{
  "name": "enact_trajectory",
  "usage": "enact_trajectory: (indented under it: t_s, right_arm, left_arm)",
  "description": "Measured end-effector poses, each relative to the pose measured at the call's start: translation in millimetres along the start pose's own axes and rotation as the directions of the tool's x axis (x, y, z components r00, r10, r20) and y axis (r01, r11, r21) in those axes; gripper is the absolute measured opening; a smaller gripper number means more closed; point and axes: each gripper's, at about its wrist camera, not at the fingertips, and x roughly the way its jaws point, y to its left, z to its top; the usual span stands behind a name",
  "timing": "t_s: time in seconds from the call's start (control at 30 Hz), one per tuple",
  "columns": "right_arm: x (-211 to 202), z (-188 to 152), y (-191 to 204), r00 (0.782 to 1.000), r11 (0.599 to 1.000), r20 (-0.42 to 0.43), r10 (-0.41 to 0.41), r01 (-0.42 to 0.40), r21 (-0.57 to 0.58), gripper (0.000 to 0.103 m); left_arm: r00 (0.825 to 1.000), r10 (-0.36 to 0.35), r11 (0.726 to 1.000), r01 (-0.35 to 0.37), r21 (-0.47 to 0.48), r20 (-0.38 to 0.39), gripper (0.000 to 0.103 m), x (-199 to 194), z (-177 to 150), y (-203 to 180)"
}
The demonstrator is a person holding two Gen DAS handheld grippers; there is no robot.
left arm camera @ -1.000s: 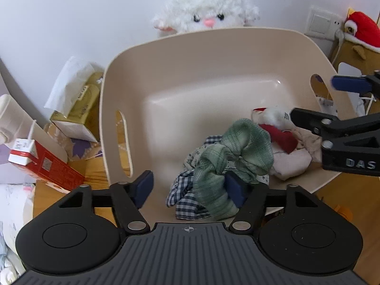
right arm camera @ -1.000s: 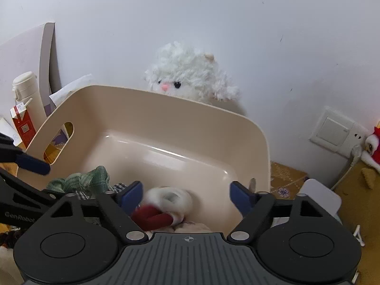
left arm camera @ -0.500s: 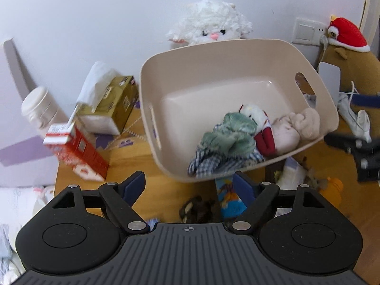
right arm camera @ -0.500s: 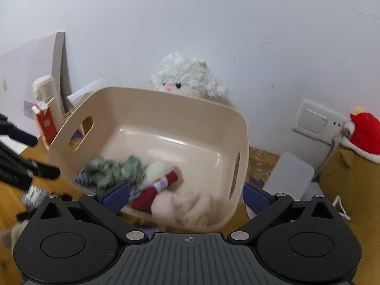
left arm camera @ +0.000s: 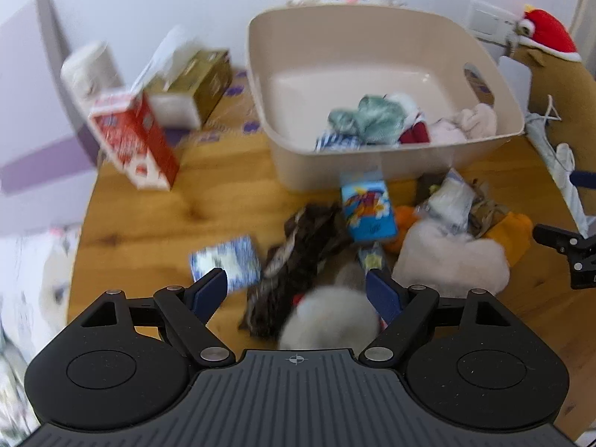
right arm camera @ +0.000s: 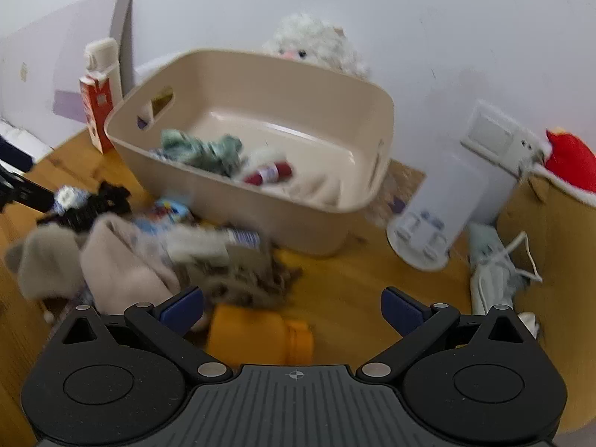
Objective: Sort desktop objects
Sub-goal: 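Move both open tools back down to the remaining pile, then grasp grey-white plush mouse with left tool while right tool grasps orange bottle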
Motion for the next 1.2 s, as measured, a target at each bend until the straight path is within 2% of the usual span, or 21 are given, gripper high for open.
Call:
enact_trajectory:
  t_s: [0.1,0.27,0.43,0.83,0.97,1.03,1.07,1.17,1.2]
  right_arm:
    - [4.8,-12.1,-1.0,1.000,1.000,-0.021,0.011,-0.011,0.012,0.103]
    - [16.2,-27.3,1.9,0.997,0.998,-0.053,0.055,-0.053,0.038,0.103]
    - [35.8,-33.4,4.5,0.994,0.994,-0.087,0.060,-0.051,0.095,0.103]
    - [68.6,-33.6,15.1,0.987,0.998,-0.152,0.059,-0.054,0.033,0.103]
    - [71.8,-33.4,13.8,0.987,0.997,-0.144,0.074,-0.068,0.046,0.103]
    - [71.9,-33.3,14.1,0.988,0.997,-0.138,0.074,-0.069,0.042,0.103]
    - [71.6,-33.5,14.4,0.988,0.997,-0.137,0.073,-0.069,0.037,0.102]
    - [69.7,-32.6,13.3,0.987,0.995,-0.128,0.097,-0.092,0.045,0.091]
    - [69.0,-32.5,12.9,0.987,0.994,-0.126,0.102,-0.097,0.044,0.087]
  left_arm:
    - [0.999,-0.011,1.000,0.010,-0.027,-0.041,0.083,5.0,-12.5,0.7]
    - [0.996,-0.001,1.000,-0.001,-0.018,-0.086,0.083,16.5,-28.9,-3.2]
    - [0.991,-0.013,1.000,0.011,-0.012,-0.134,0.083,31.1,-40.1,-8.3]
    - [0.989,0.014,1.000,-0.013,0.007,-0.147,0.083,56.9,-42.1,-11.8]
    - [0.991,0.006,1.000,-0.006,0.006,-0.136,0.082,57.8,-42.4,-13.1]
    - [0.990,-0.006,1.000,0.007,0.004,-0.138,0.067,58.8,-43.0,-13.7]
    - [0.990,-0.008,1.000,0.009,0.008,-0.143,0.064,59.6,-43.2,-14.1]
    - [0.987,-0.009,1.000,0.011,0.013,-0.160,0.052,61.2,-44.3,-14.1]
    - [0.986,-0.020,1.000,0.021,0.004,-0.166,0.044,61.6,-44.9,-13.0]
